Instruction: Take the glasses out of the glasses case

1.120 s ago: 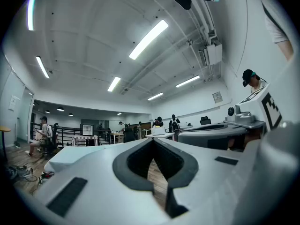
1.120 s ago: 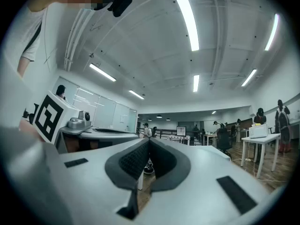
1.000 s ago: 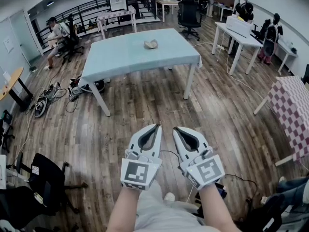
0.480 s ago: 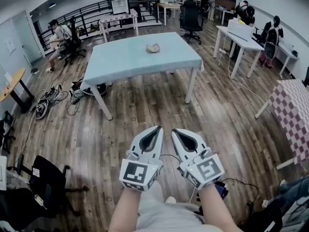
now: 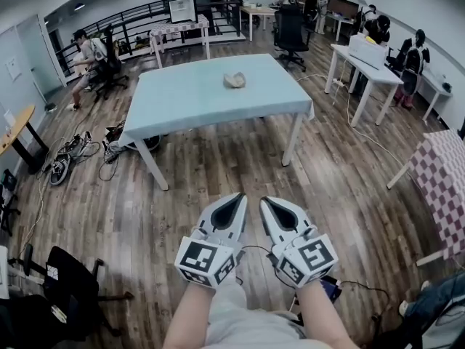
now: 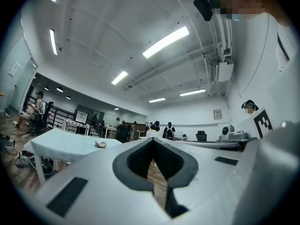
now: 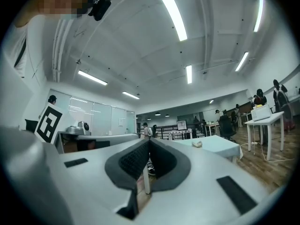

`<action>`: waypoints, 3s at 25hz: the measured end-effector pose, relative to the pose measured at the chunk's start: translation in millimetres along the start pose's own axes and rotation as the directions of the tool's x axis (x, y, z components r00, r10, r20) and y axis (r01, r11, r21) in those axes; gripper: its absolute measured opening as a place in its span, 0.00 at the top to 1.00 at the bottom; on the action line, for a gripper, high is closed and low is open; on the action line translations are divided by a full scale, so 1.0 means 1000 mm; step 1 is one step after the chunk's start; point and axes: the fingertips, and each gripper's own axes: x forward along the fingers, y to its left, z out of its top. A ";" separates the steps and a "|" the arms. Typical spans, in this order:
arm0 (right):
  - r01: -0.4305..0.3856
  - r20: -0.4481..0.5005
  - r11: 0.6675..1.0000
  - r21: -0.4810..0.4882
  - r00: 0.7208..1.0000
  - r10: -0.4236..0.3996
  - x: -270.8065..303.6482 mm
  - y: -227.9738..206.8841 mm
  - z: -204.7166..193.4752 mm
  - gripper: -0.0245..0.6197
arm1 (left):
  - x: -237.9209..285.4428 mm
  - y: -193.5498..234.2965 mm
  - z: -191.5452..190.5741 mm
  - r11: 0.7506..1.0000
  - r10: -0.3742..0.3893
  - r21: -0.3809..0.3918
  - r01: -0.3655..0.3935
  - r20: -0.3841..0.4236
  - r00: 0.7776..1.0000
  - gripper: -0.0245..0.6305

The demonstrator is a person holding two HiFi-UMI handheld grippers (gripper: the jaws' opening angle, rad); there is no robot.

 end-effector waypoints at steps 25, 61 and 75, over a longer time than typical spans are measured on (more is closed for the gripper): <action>0.094 -0.040 0.992 -0.084 0.994 -0.098 0.207 -0.075 -0.021 0.95 | 0.116 0.191 -0.001 0.998 -0.051 0.037 0.051 0.006 0.999 0.95; -0.014 -0.085 0.993 -0.120 0.996 0.004 0.384 -0.255 -0.035 0.95 | 0.338 0.310 -0.024 0.997 0.001 0.079 0.002 -0.042 0.999 0.95; -0.070 -0.075 0.992 -0.109 0.995 0.062 0.456 -0.357 -0.024 0.95 | 0.450 0.357 -0.024 0.995 0.065 0.078 -0.062 -0.030 0.997 0.95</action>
